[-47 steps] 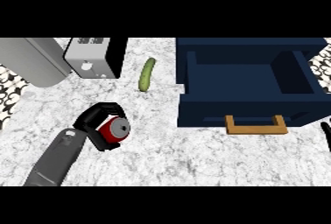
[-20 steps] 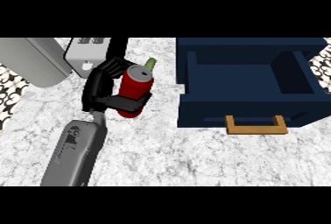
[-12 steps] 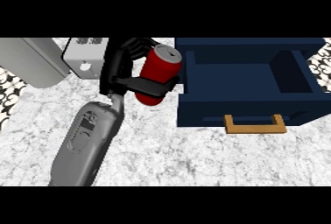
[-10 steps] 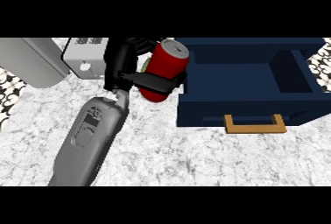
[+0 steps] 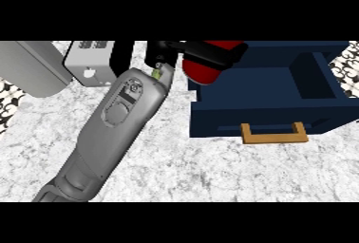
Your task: Pick up the can, place it into the drawer and close the drawer
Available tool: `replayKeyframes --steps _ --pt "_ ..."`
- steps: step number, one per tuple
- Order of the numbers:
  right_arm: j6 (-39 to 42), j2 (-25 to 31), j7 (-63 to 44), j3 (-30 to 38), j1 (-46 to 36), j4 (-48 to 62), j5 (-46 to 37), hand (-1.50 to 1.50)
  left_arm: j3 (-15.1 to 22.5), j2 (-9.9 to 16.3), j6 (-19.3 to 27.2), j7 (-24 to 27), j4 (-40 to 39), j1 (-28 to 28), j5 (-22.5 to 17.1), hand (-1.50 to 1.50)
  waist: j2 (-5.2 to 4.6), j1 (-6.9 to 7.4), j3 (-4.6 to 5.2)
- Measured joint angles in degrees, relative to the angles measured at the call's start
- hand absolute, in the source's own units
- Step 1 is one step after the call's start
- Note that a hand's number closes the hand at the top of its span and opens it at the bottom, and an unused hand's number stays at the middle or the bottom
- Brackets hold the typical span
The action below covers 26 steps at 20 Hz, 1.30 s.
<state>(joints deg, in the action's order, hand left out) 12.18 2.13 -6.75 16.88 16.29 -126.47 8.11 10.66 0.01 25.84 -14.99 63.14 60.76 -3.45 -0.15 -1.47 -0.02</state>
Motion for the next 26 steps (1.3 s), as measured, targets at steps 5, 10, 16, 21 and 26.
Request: replayKeyframes --steps 5,10,16,21,26 --pt "-0.23 0.05 -0.20 0.04 -1.28 0.92 -0.69 -1.50 0.77 -0.01 2.11 0.21 -7.83 7.31 -2.18 1.50 -0.04 -0.02 -0.02" --pt "0.29 0.25 -0.10 0.16 -1.82 1.75 -0.45 -1.50 2.50 -0.01 4.00 2.46 -16.15 13.32 -6.15 1.50 -0.19 -0.69 -0.03" --pt "-0.13 -0.47 0.22 -1.20 -2.04 2.16 -1.72 -1.50 5.65 -0.02 6.26 3.73 -23.79 19.71 -11.21 1.50 -0.34 -1.35 -0.06" --pt "-0.50 -0.41 -0.40 -1.84 -3.48 2.71 -2.52 -1.50 8.25 -0.01 6.83 5.84 -29.33 23.00 -14.45 1.50 -0.51 -1.97 -0.08" --pt "-0.38 -0.19 -0.20 -1.92 -4.49 3.16 -2.51 -1.50 11.35 -0.01 7.77 7.96 -33.14 23.57 -18.17 1.50 -0.73 -2.73 -0.10"
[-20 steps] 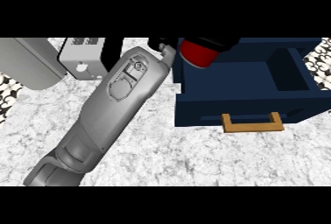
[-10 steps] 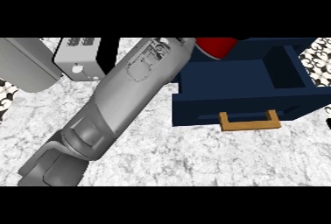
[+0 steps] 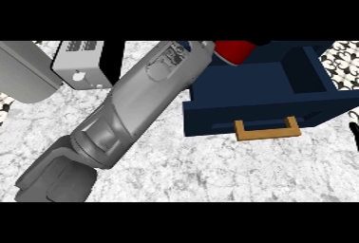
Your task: Pick up the can, place it into the drawer and close the drawer
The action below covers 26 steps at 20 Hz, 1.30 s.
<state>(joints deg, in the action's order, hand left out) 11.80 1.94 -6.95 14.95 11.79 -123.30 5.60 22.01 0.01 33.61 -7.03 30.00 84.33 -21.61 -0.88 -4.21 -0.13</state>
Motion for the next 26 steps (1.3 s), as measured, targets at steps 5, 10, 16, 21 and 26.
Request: replayKeyframes --steps 5,10,16,21,26 --pt "-0.38 0.56 0.27 0.20 -2.31 2.14 -0.61 -1.50 3.20 -0.01 1.26 1.96 -2.80 1.00 -2.39 1.50 -0.17 -0.33 -0.02" --pt "-0.89 0.81 -0.21 0.29 -4.13 2.63 -0.47 -1.50 5.24 0.00 2.20 4.75 -5.60 0.74 -4.17 1.50 -0.43 -1.10 -0.03" --pt "-0.99 0.80 -0.83 -0.37 -4.71 2.17 -0.75 -1.50 9.08 -0.01 3.35 6.92 -7.29 -0.68 -5.51 1.50 -0.61 -1.91 -0.04" --pt "-0.76 1.11 -1.10 -0.66 -5.28 1.99 -0.73 -1.50 11.05 0.00 4.38 7.53 -9.27 -0.09 -6.17 -1.50 -0.85 -2.81 -0.06" --pt "-0.92 1.49 -0.76 -0.57 -6.65 3.22 -1.12 -1.50 12.60 0.00 6.94 7.83 -9.85 -0.71 -7.35 -1.50 -1.01 -3.18 -0.07"
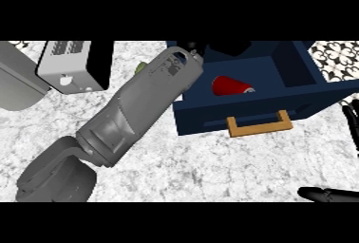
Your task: Pick up the can, place it into the drawer and close the drawer
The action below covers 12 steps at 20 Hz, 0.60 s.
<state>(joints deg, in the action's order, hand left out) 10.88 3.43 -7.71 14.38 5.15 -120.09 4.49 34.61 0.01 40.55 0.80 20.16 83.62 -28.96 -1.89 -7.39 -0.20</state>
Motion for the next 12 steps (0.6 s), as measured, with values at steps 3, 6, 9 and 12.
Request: replayKeyframes --steps 3,6,9,12 --pt "-0.04 -0.09 -0.29 -0.28 0.23 -0.50 -0.18 -1.50 0.76 -0.01 1.31 0.66 0.19 -0.84 -0.83 -1.50 0.03 -0.20 0.02" --pt "0.23 0.27 -0.13 -0.14 -0.09 -0.11 -0.06 -1.50 1.27 -0.01 2.32 1.22 0.05 -1.04 -1.60 -1.50 -0.01 -0.19 0.02" --pt "0.40 0.24 0.03 -0.49 0.38 -1.29 -0.30 -1.50 1.27 0.00 3.17 2.12 0.06 -1.59 -2.70 -1.50 0.00 -0.39 0.04" --pt "0.67 1.46 0.86 -0.66 0.35 -2.71 -2.49 -1.50 1.48 0.00 4.66 2.44 0.86 -2.13 -3.99 -1.50 0.01 -0.60 0.05"
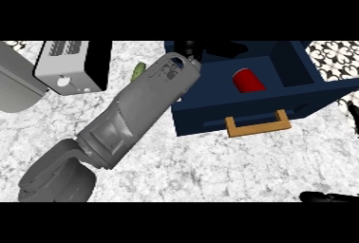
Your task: Pick up the can, place it into the drawer and close the drawer
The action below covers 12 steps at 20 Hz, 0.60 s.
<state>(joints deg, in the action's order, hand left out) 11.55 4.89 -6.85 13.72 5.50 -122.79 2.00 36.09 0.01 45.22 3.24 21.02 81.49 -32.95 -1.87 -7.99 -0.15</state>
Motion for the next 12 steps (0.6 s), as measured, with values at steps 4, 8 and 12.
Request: replayKeyframes --steps 4,8,12 --pt "0.11 1.88 2.92 0.00 0.46 -1.52 -4.87 -1.50 -0.40 -0.01 0.41 0.68 0.64 -0.44 -1.81 -1.50 0.11 0.60 0.03" --pt "0.10 3.46 4.20 -1.66 -0.53 -2.73 -9.76 -1.50 -0.56 0.00 0.61 1.29 2.00 -0.53 -3.86 -1.50 0.21 1.22 0.05" --pt "0.11 5.10 4.96 -3.27 -1.24 -4.00 -14.69 -1.50 -1.68 -0.01 0.29 2.93 2.36 0.20 -5.64 -1.50 0.40 2.19 0.08"
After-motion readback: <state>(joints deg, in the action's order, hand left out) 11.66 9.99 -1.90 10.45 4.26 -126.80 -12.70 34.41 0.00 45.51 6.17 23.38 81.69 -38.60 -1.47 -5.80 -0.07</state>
